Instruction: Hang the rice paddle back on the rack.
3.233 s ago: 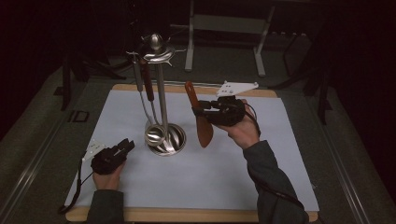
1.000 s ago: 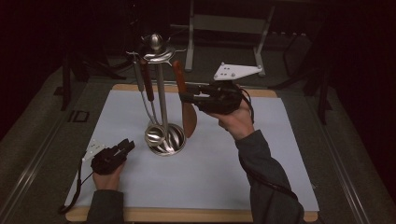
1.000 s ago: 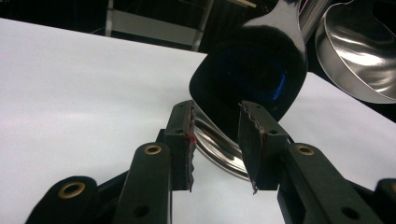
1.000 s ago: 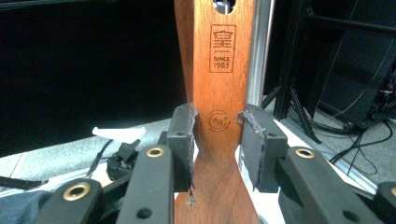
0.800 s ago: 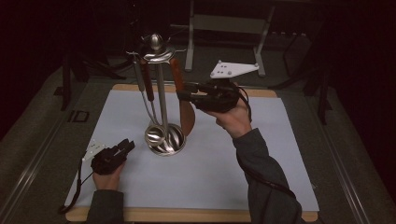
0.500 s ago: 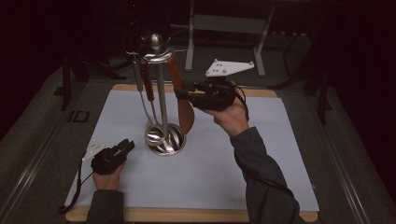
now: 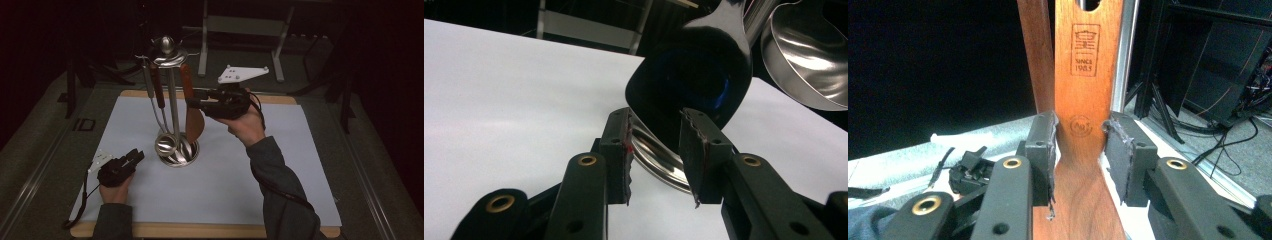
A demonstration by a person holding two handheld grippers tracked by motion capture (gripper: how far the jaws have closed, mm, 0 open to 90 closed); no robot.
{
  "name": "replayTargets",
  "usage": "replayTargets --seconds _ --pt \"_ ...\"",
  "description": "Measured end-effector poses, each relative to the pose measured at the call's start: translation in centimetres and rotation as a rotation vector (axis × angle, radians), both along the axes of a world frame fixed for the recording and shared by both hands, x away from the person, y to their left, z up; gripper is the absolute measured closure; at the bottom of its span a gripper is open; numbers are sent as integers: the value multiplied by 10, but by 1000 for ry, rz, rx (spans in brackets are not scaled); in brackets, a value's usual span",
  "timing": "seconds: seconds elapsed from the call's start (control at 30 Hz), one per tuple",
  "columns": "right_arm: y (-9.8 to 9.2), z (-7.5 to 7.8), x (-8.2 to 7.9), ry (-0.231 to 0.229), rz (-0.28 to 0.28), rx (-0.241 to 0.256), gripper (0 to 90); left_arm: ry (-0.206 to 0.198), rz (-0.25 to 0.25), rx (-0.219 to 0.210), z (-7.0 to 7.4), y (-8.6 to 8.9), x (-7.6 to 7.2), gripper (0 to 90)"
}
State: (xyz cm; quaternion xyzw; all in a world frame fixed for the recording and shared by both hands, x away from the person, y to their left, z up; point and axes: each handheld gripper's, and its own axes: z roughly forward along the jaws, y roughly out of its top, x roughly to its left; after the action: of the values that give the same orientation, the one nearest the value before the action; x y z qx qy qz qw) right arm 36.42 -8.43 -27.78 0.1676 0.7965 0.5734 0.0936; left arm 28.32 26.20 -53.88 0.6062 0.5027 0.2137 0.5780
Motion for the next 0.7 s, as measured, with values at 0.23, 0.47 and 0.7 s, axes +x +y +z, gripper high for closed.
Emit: replayTargets --seconds 0.23,0.47,0.7 --pt "-8 -4 1 7 -7 -6 628 -1 1 0 0 0 0 658" --pt "-16 -8 3 18 -31 -30 631 0 1 0 0 0 0 657" --pt "-22 -18 8 36 -85 -98 636 0 2 -1 0 0 0 657"
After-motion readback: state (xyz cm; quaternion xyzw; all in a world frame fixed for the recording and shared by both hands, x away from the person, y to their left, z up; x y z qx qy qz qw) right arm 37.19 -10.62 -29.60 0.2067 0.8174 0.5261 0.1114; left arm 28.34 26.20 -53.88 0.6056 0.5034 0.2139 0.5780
